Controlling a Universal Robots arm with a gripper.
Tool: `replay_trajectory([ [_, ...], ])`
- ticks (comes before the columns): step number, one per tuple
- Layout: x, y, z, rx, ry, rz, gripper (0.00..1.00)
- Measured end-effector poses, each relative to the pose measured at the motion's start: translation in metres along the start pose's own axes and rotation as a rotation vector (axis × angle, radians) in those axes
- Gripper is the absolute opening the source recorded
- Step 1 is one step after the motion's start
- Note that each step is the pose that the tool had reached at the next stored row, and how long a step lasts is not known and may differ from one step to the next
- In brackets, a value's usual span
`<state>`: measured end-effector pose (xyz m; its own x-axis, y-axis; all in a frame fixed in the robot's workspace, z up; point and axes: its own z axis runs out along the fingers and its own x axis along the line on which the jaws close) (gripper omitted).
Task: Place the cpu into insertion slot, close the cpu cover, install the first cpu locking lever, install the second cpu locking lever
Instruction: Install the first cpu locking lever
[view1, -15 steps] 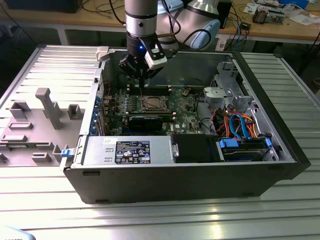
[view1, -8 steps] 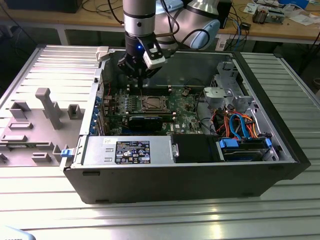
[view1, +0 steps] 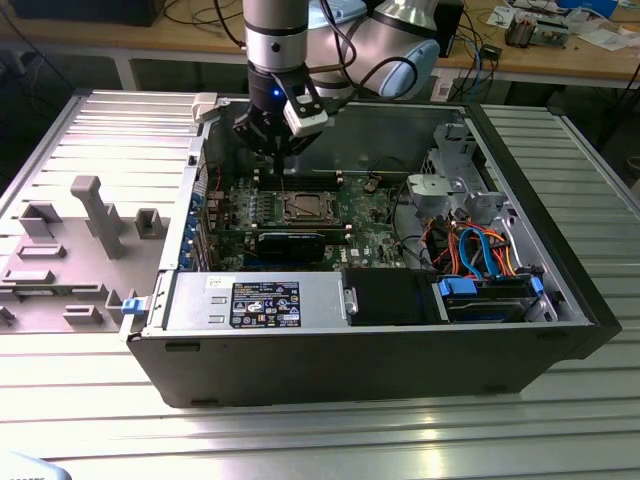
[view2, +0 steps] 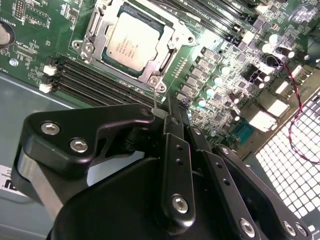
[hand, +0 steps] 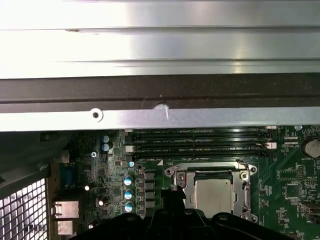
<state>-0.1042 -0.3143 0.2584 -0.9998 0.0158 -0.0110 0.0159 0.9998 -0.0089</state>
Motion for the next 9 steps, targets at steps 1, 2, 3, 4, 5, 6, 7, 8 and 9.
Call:
replay_trajectory([
  [1,0.0004,0.0007,0.0000,0.0000,0.0001,0.000,0.11],
  [2,0.0010,0.0016,0.0000,0.0000,0.0001,0.000,0.11],
  [3,0.0015,0.0024,-0.0001,0.0000,0.0001,0.000,0.11],
  [4,0.0019,0.0029,-0.0001,0.0000,0.0001,0.000,0.11],
  [5,0.0024,0.0032,-0.0001,0.0001,0.0002,0.000,0.11],
  [6,0.0032,0.0037,-0.0001,0.0001,0.0001,0.000,0.11],
  [7,0.0040,0.0041,-0.0001,0.0000,0.0000,0.000,0.11],
  [8,0.0045,0.0043,-0.0001,0.0001,0.0001,0.000,0.11],
  [9,0.0049,0.0045,-0.0001,0.0000,0.0001,0.000,0.11],
])
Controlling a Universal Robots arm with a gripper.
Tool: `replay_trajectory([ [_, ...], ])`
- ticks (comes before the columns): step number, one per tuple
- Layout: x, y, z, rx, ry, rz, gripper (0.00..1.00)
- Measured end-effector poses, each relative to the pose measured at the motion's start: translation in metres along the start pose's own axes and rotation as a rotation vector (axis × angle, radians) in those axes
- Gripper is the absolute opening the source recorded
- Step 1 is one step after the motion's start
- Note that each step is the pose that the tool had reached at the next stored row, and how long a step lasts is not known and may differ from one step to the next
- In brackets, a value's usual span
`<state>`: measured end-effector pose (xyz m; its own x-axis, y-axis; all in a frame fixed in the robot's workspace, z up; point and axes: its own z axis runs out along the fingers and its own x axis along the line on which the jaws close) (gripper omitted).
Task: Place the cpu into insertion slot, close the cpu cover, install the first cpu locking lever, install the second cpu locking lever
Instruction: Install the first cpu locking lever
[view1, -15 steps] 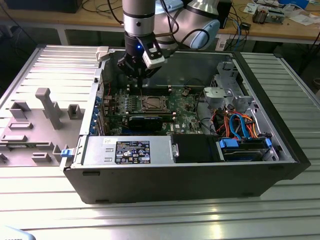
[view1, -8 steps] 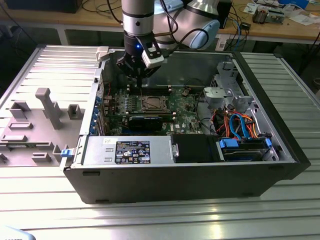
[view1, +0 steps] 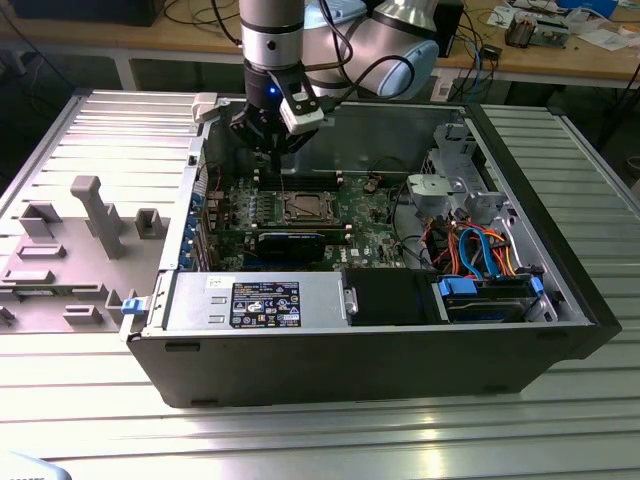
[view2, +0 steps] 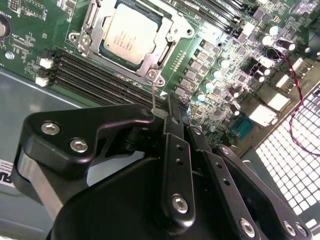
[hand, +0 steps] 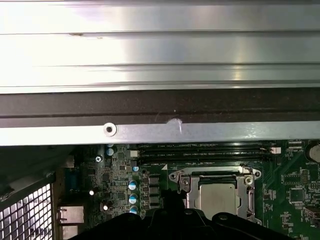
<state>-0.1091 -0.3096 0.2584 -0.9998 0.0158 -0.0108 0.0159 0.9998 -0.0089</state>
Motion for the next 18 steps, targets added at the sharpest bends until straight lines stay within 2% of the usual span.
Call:
replay_trajectory([
  [17,0.0042,0.0059,-0.0001,0.0000,-0.0001,0.000,0.11],
  [18,0.0016,0.0060,0.0066,-0.0003,0.0008,0.000,0.11],
])
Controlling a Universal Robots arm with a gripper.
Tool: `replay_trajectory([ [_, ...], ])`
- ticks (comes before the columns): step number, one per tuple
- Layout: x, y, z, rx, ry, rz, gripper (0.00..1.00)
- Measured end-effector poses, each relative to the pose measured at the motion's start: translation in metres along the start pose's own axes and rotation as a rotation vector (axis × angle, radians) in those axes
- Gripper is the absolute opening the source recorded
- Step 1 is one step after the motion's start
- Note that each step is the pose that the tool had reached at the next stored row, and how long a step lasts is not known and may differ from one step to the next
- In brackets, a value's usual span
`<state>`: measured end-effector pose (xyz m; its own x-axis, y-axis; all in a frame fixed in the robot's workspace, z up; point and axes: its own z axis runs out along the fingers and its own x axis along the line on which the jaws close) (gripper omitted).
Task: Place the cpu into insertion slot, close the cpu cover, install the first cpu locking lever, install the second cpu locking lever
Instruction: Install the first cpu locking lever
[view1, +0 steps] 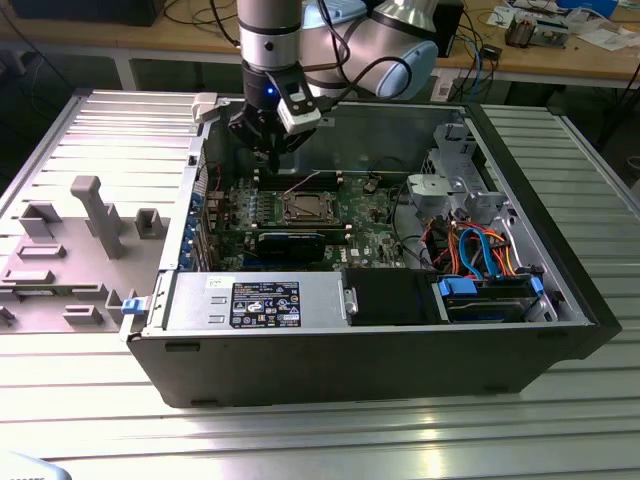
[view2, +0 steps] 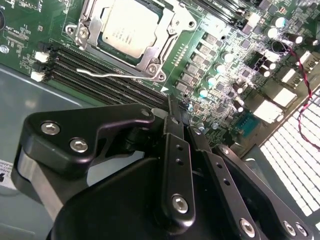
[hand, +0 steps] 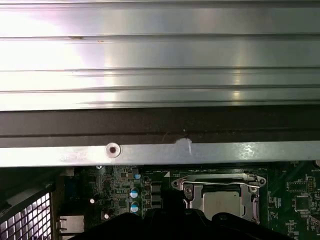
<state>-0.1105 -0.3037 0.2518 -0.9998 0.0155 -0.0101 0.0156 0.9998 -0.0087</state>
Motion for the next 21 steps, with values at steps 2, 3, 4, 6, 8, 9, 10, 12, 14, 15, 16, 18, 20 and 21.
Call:
replay_trajectory([
  [2,-0.0015,0.0001,0.0048,0.0000,0.0007,0.000,0.11],
  [3,-0.0017,0.0001,0.0060,0.0001,0.0009,0.000,0.11],
  [4,-0.0017,0.0001,0.0072,0.0000,0.0008,0.000,0.11],
  [6,-0.0018,0.0002,0.0091,0.0000,0.0009,-0.001,0.11],
  [8,-0.0023,0.0004,0.0115,-0.0001,0.0008,-0.006,0.11],
  [9,-0.0026,0.0006,0.0130,-0.0002,0.0007,-0.011,0.11],
  [10,-0.0028,0.0009,0.0139,-0.0001,0.0007,-0.014,0.11],
  [12,-0.0041,0.0023,0.0163,-0.0002,0.0005,-0.022,0.11],
  [14,-0.0049,0.0028,0.0175,-0.0001,0.0006,-0.027,0.11],
  [15,-0.0054,0.0030,0.0183,-0.0002,0.0006,-0.030,0.11],
  [16,-0.0060,0.0032,0.0189,-0.0001,0.0006,-0.031,0.11],
  [18,-0.0063,0.0033,0.0196,-0.0001,0.0007,-0.032,0.11],
  [20,-0.0065,0.0034,0.0204,-0.0002,0.0006,-0.032,0.11],
  [21,-0.0066,0.0035,0.0209,-0.0002,0.0006,-0.033,0.11],
])
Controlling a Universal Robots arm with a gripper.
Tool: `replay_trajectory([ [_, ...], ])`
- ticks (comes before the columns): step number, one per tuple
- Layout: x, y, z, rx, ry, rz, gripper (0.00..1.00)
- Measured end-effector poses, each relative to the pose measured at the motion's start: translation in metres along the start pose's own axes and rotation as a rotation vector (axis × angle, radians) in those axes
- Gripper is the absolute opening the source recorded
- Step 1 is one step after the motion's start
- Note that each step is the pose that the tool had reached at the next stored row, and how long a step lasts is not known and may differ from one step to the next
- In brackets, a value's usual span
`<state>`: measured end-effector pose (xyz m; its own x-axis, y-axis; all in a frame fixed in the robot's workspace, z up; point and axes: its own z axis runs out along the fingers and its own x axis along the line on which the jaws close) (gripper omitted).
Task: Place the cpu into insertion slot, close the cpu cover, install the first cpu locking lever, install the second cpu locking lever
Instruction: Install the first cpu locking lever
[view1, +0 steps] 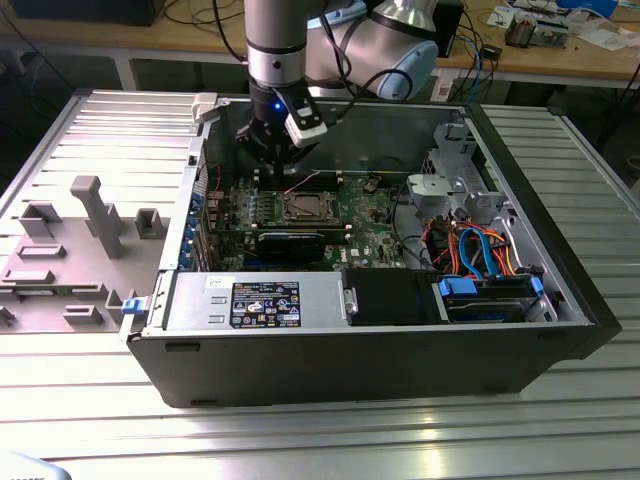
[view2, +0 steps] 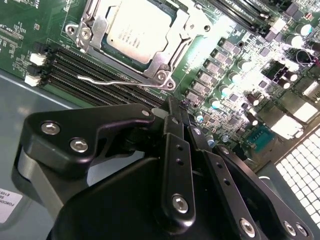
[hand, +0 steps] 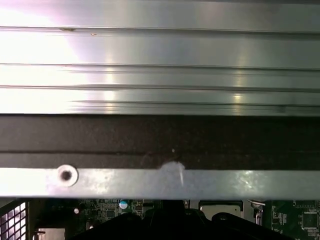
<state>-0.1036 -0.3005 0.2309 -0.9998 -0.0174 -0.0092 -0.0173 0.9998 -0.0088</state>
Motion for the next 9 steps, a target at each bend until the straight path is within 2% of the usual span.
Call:
replay_trajectory([
  [9,-0.0005,0.0003,0.0038,-0.0001,0.0000,-0.002,0.11],
])
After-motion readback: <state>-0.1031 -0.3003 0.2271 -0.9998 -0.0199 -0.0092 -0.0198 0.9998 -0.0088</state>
